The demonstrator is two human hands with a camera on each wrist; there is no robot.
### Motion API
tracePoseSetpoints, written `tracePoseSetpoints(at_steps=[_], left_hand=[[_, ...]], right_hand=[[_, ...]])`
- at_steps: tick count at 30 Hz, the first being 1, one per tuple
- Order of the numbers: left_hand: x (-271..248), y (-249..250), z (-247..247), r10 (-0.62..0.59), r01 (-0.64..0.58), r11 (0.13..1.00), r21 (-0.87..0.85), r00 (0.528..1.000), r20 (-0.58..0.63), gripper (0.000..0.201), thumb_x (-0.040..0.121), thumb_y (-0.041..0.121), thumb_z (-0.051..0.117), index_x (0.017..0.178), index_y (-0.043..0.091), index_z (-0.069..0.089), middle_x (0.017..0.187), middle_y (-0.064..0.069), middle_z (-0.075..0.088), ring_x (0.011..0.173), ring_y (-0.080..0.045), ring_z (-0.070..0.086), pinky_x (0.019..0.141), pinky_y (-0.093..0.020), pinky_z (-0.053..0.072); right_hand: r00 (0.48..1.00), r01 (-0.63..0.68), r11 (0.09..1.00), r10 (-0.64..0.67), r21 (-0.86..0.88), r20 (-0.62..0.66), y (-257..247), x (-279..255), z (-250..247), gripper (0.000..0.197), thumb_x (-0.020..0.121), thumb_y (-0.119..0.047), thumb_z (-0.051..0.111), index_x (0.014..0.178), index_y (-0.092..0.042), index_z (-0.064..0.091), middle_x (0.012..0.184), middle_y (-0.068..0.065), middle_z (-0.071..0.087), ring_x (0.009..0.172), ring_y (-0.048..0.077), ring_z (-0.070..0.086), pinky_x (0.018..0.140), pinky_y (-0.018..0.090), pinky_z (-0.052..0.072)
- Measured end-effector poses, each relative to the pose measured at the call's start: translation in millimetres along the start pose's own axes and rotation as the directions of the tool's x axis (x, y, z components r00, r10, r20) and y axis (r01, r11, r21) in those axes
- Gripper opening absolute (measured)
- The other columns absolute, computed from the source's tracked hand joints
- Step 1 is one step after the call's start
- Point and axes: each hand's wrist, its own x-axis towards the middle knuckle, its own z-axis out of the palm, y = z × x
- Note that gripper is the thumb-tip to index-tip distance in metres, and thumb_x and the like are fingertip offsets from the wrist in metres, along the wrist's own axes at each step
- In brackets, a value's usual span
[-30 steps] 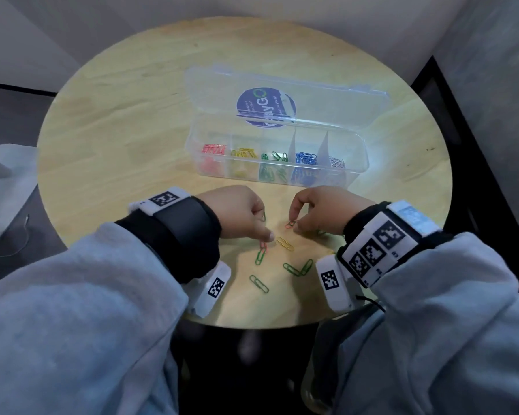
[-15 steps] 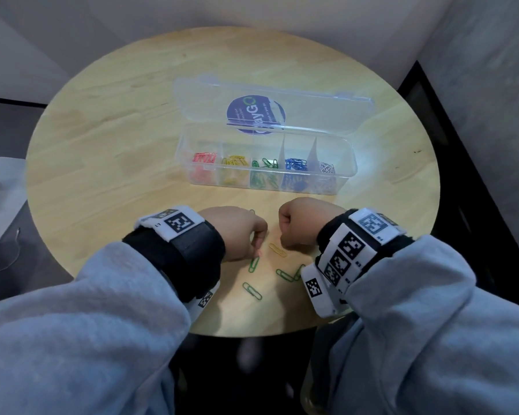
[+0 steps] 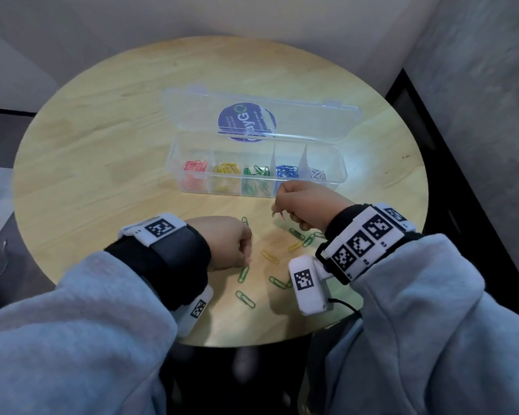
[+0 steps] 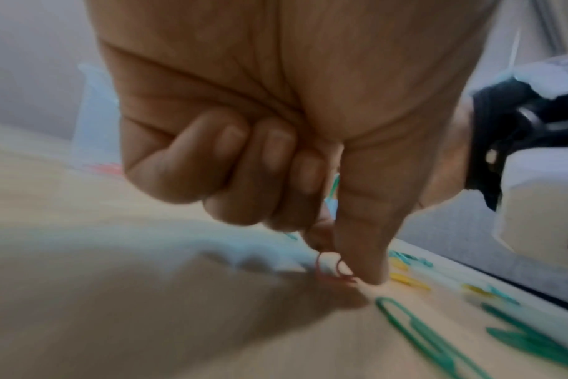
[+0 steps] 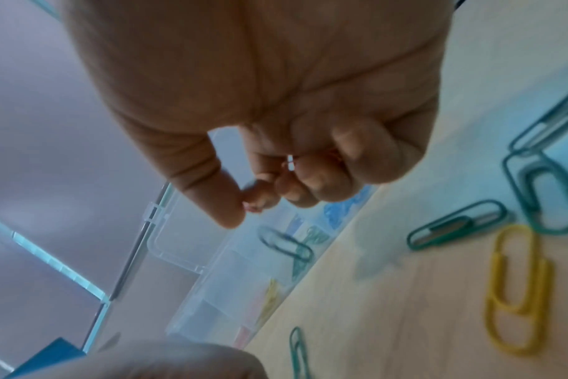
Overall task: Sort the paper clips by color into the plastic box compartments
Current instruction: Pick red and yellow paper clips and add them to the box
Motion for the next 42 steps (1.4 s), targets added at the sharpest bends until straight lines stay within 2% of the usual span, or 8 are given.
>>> tracePoseSetpoints(at_steps=[7, 11, 15, 22, 29, 34, 38, 42], left_hand=[[-4, -13, -20, -0.019, 0.011, 0.909, -0.416, 1.000, -0.015, 0.013, 0.086, 0.022, 0.058, 0.075, 0.021, 0.053, 0.071, 0.007, 0.053, 0.063, -0.012, 0.045, 0.062, -0.024, 0.037], [-4, -14, -24, -0.095, 0.063, 0.643, -0.763, 0.995, 0.002, 0.023, 0.085, 0.005, 0.046, 0.064, 0.014, 0.045, 0.064, -0.002, 0.046, 0.050, -0.013, 0.035, 0.047, -0.020, 0.029], [-6, -16, -30, -0.085, 0.015, 0.401, -0.916, 0.996, -0.021, 0.029, 0.081, -0.005, 0.036, 0.059, 0.014, 0.037, 0.058, -0.004, 0.045, 0.039, -0.009, 0.036, 0.035, -0.013, 0.027], [-12, -31, -43, -0.163, -0.051, 0.111, -0.992, 0.984, -0.069, 0.030, 0.080, -0.005, 0.033, 0.060, 0.017, 0.038, 0.053, 0.001, 0.043, 0.037, -0.006, 0.036, 0.034, -0.008, 0.025], [-24, -54, -64, -0.229, -0.121, -0.119, -0.986, 0.969, -0.091, 0.030, 0.084, 0.003, 0.029, 0.080, 0.008, 0.058, 0.065, -0.001, 0.045, 0.049, -0.008, 0.041, 0.038, -0.011, 0.036], [-25, -74, -74, -0.312, -0.237, -0.287, -0.928, 0.939, -0.143, 0.024, 0.089, 0.014, 0.032, 0.087, 0.005, 0.054, 0.081, -0.009, 0.052, 0.071, -0.017, 0.056, 0.058, -0.020, 0.054], [-19, -84, -76, -0.325, -0.247, -0.354, -0.902, 0.937, -0.129, 0.027, 0.093, 0.024, 0.034, 0.091, 0.004, 0.052, 0.097, -0.017, 0.050, 0.088, -0.027, 0.056, 0.082, -0.036, 0.050], [-14, -91, -80, -0.341, -0.260, -0.418, -0.870, 0.933, -0.115, 0.039, 0.095, 0.039, 0.036, 0.096, 0.003, 0.052, 0.113, -0.021, 0.043, 0.087, -0.028, 0.048, 0.077, -0.036, 0.045]], right_hand=[[1.000, -0.029, 0.933, 0.027, 0.360, 0.010, 0, 1, -2, 0.029, 0.082, 0.001, 0.044, 0.059, -0.015, 0.039, 0.058, 0.004, 0.041, 0.047, 0.015, 0.033, 0.045, 0.023, 0.024], [0.998, -0.059, 0.852, 0.032, 0.520, 0.060, -2, 0, -3, 0.028, 0.083, 0.006, 0.037, 0.062, -0.013, 0.036, 0.059, 0.009, 0.044, 0.045, 0.017, 0.037, 0.038, 0.019, 0.027], [0.994, -0.069, 0.821, 0.010, 0.566, 0.106, -2, -2, -2, 0.029, 0.085, 0.009, 0.035, 0.068, -0.013, 0.037, 0.057, 0.010, 0.048, 0.038, 0.015, 0.044, 0.035, 0.017, 0.032], [0.977, -0.144, 0.801, 0.022, 0.581, 0.212, -3, -6, 3, 0.023, 0.088, 0.008, 0.031, 0.081, -0.006, 0.048, 0.067, 0.009, 0.048, 0.052, 0.016, 0.047, 0.038, 0.017, 0.040], [0.975, -0.154, 0.665, -0.019, 0.731, 0.223, -16, -16, 5, 0.039, 0.080, 0.018, 0.019, 0.087, 0.002, 0.054, 0.084, 0.016, 0.052, 0.072, 0.020, 0.056, 0.058, 0.021, 0.056], [0.995, -0.030, 0.624, -0.052, 0.781, 0.080, -51, -13, 2, 0.023, 0.090, 0.009, 0.032, 0.092, 0.004, 0.055, 0.093, 0.018, 0.052, 0.078, 0.022, 0.058, 0.071, 0.021, 0.055], [0.997, -0.005, 0.648, -0.056, 0.762, 0.055, -87, 4, 6, 0.027, 0.087, 0.012, 0.029, 0.099, 0.005, 0.053, 0.104, 0.020, 0.049, 0.083, 0.025, 0.057, 0.072, 0.023, 0.055], [0.995, -0.026, 0.681, -0.056, 0.732, 0.087, -116, 21, 19, 0.026, 0.085, 0.011, 0.027, 0.097, 0.003, 0.048, 0.101, 0.019, 0.042, 0.081, 0.025, 0.050, 0.062, 0.023, 0.052]])
